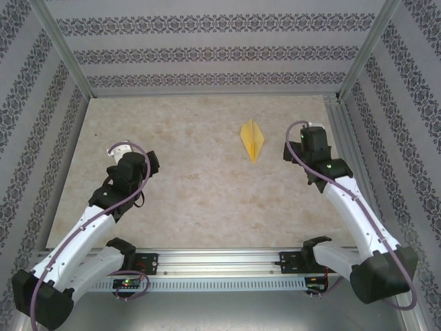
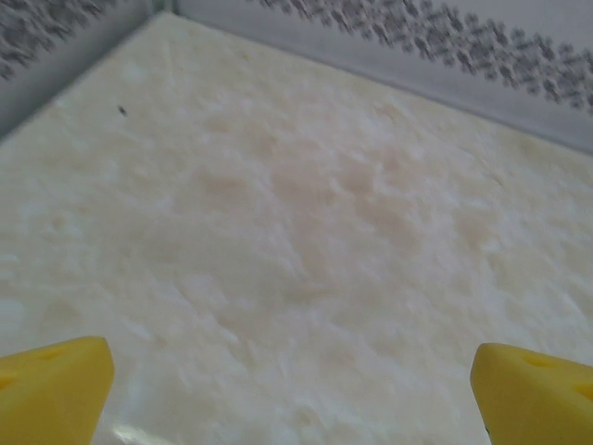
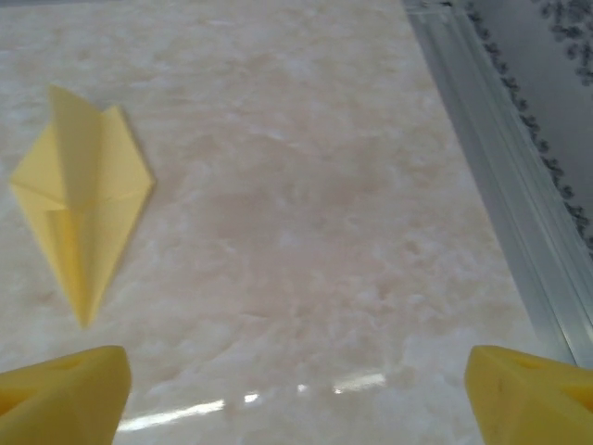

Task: Fold a paper plane with a square sheet of paper (fold left side to right side)
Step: Reset both arms

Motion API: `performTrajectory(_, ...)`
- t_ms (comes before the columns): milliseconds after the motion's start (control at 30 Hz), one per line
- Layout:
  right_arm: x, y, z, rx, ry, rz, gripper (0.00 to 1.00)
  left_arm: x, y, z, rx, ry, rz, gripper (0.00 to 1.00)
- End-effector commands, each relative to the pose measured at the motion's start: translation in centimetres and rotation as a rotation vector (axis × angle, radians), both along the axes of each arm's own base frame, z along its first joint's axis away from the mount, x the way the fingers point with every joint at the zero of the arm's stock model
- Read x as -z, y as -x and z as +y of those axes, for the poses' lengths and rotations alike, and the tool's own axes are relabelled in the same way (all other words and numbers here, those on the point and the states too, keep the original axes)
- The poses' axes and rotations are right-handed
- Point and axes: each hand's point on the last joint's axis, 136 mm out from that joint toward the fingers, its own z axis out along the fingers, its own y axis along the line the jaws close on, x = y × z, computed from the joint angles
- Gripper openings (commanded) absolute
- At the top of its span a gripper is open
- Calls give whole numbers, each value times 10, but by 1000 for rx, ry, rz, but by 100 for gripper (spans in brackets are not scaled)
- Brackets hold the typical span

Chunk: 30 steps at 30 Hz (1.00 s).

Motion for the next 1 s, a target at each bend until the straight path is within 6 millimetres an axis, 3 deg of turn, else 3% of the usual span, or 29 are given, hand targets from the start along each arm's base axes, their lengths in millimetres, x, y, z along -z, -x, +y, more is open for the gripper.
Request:
performTrajectory(0,-3,-12,-21,51,0,-166,98,-14,-4,35,-128,-204,-88,100)
performTrajectory(100,17,-16,-39,91,18,-263,98,-7,-9,43,-127,-313,-103,100)
performTrajectory(267,42,-31,-52,118,29,-393,98,15,-27,46,-75,-322,-107,100)
performTrajectory(367,54,-48,-46,74,33,-436,98,27,-41,40,-4,-348,-115,100)
performTrajectory(567,55,-76,-28,-57,64,-512,98,41,-57,33,86,-349,-179,100)
performTrajectory(767,78,-75,-30,-49,51,-497,98,63,-76,34,132,-315,-204,100)
performTrajectory(967,78,-76,-35,-48,18,-503,98,102,-108,16,238,-288,-178,100)
